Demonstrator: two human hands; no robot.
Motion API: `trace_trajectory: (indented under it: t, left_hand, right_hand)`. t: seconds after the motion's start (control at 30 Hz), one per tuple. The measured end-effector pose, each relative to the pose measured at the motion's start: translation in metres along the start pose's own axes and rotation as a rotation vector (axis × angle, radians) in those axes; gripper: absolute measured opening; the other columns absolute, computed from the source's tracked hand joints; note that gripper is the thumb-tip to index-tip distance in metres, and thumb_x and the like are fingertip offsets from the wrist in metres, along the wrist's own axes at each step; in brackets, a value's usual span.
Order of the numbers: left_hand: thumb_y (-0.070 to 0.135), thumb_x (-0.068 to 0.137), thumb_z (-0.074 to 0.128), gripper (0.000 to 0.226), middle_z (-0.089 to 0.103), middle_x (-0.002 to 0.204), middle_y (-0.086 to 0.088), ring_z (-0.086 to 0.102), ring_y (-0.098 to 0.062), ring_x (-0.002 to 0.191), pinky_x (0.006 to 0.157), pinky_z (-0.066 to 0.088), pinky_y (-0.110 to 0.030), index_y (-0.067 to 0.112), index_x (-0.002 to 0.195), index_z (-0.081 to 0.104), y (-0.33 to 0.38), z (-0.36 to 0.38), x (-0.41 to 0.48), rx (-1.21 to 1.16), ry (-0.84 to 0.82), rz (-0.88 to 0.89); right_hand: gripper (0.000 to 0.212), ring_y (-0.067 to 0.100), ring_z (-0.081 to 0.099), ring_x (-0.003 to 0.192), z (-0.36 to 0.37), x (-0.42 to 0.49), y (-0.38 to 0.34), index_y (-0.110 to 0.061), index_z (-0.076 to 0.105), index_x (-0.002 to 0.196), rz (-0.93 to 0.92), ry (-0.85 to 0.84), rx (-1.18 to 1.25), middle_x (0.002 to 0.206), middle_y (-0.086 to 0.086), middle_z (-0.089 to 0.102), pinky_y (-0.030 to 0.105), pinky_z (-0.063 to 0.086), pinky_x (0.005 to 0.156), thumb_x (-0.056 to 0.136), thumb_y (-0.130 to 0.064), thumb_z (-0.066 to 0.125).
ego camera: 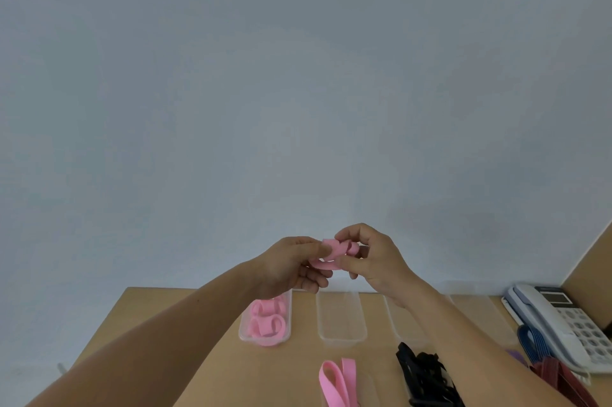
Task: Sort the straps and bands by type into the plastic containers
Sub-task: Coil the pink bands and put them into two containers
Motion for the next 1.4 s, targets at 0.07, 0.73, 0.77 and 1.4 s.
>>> trace_trajectory:
  t: [0.07, 0.73, 0.77, 1.4]
  left_hand:
    - [0.014, 0.094, 0.061, 0.02, 0.065, 0.086, -0.01, 0.062, -0.021, 0.068, 0.062, 0.053, -0.029, 0.004, 0.111, 0.064, -0.005, -0.006, 0.002, -0.015, -0.006, -0.027]
    - [0.018, 0.087, 0.067, 0.036, 0.061, 0.1, -0.007, 0.059, -0.017, 0.076, 0.061, 0.048, -0.025, 0.01, 0.118, 0.05, -0.098, -0.017, 0.1, 0.428, 0.125, -0.242]
    - [0.019, 0.088, 0.067, 0.039, 0.06, 0.106, -0.005, 0.057, -0.016, 0.082, 0.064, 0.046, -0.023, 0.01, 0.122, 0.05, -0.105, -0.019, 0.11, 0.534, 0.159, -0.224]
    - [0.016, 0.084, 0.052, 0.04, 0.06, 0.118, -0.006, 0.04, -0.028, 0.125, 0.086, 0.052, -0.046, 0.013, 0.122, 0.064, -0.185, -0.044, 0.196, 1.443, 0.128, 0.027]
  right_hand:
    - [0.028, 0.013, 0.056, 0.057, 0.004, 0.001, 0.003, -0.021, 0.067, 0.096, 0.013, -0.004, -0.04, 0.092, -0.002, 0.066, 0.025, 0.051, 0.061, 0.077, -0.001, 0.075]
    - [0.027, -0.005, 0.06, 0.086, 0.006, 0.042, 0.127, -0.027, 0.068, 0.112, 0.251, -0.056, -0.353, 0.098, -0.015, 0.065, 0.004, 0.043, 0.069, 0.086, -0.023, 0.069]
    - [0.029, -0.005, 0.059, 0.086, 0.004, 0.049, 0.138, -0.025, 0.068, 0.114, 0.273, -0.064, -0.368, 0.099, -0.014, 0.065, 0.004, 0.043, 0.069, 0.085, -0.023, 0.069]
    - [0.015, 0.022, 0.064, 0.088, 0.039, 0.124, 0.248, -0.02, 0.067, 0.095, 0.291, -0.23, -0.599, 0.087, 0.0, 0.067, 0.026, 0.039, 0.065, 0.09, -0.028, 0.055]
Point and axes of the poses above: each hand's wrist, its own x-axis towards the middle knuckle, its own z-axis out of the palm, y = z × x, the point moved 2 cm from there along x, towards the middle knuckle
